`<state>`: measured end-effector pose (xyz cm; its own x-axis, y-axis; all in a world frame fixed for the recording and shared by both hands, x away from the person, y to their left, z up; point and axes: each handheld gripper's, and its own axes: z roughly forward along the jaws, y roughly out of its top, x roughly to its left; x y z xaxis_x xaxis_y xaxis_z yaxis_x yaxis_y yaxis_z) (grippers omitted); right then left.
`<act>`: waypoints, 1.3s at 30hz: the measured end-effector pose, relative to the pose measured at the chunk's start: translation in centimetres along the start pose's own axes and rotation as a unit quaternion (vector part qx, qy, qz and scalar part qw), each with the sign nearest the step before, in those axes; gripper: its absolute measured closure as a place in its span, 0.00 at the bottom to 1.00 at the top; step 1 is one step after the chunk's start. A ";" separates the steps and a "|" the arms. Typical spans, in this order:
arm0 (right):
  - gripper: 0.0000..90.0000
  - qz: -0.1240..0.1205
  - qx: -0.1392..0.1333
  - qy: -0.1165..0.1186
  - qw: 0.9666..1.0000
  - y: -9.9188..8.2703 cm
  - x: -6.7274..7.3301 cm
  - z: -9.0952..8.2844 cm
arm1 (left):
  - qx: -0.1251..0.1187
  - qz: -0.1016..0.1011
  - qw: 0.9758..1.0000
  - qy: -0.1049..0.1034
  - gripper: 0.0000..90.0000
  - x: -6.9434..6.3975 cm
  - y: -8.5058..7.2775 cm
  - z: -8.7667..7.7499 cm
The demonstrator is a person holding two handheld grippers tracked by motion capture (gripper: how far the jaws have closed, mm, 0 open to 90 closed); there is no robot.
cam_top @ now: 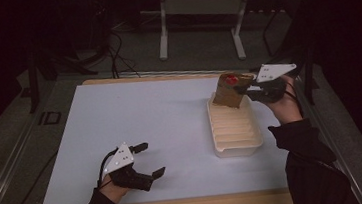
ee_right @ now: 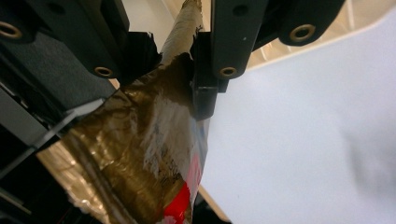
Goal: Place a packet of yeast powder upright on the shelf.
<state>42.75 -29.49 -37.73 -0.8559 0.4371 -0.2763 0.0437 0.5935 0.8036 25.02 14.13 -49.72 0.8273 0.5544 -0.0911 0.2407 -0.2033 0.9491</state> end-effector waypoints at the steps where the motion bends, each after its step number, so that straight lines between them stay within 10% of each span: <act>1: 0.82 -0.003 0.006 -0.002 1.000 -0.1 -0.1 0.3 | -0.001 -0.001 1.000 0.001 0.04 0.0 0.0 0.0; 19: 0.82 -0.015 0.046 0.016 0.999 -1.0 0.1 4.2 | 0.003 -0.006 1.000 -0.005 0.04 0.1 -0.3 -0.1; 39: 0.77 0.047 0.068 0.016 0.996 -3.7 0.1 6.4 | 0.003 -0.012 1.000 -0.005 0.04 0.2 -0.4 0.0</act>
<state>45.77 -27.30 -44.15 -0.8610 0.4742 -0.1838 0.1919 0.6376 0.7461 25.12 14.32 -50.11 0.8265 0.5505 -0.1173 0.2640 -0.1952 0.9446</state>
